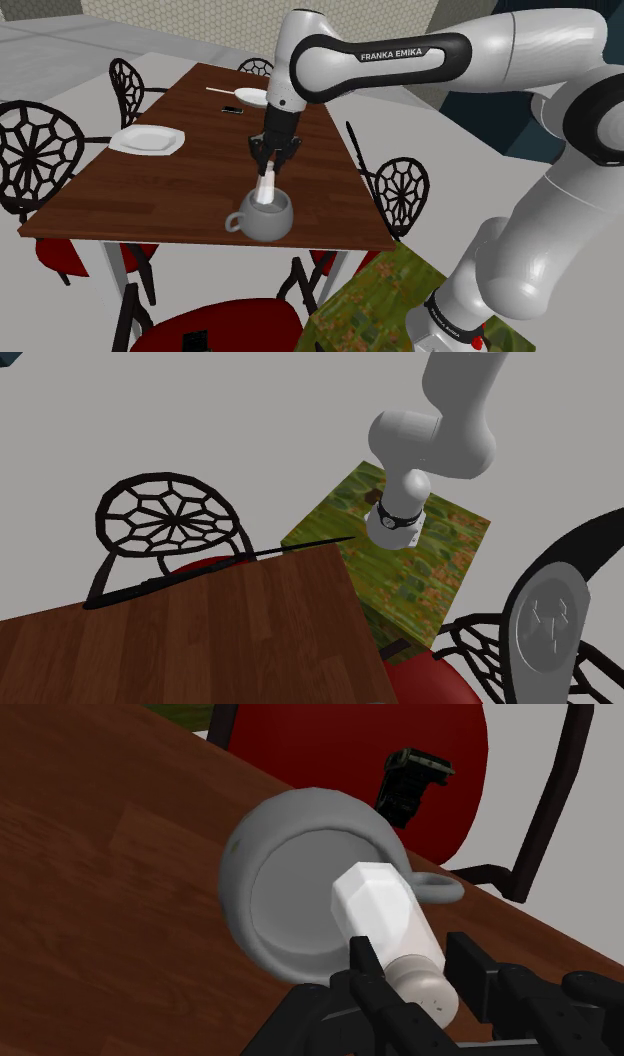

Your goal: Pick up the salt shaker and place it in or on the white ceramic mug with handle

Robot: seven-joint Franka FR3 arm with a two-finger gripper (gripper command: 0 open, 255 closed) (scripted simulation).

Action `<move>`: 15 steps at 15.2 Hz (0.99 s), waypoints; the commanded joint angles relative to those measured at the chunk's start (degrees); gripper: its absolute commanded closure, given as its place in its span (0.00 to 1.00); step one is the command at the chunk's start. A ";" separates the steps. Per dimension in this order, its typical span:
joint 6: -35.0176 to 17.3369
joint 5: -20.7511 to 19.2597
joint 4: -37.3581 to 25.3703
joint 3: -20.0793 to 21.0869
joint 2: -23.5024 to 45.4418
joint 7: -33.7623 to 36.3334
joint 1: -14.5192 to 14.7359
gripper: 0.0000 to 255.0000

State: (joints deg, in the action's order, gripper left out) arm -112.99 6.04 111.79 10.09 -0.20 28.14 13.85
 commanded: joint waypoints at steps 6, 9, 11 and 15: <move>-2.12 0.03 1.77 0.04 0.32 -0.13 0.04 1.00; -2.12 0.03 1.77 0.04 0.32 -0.13 0.05 1.00; -2.07 0.02 1.71 0.04 0.33 -0.11 0.05 0.00; -2.12 0.03 1.77 0.04 0.32 -0.13 0.05 0.00</move>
State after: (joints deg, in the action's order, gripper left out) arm -115.07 6.06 113.51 10.14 0.13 28.04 13.91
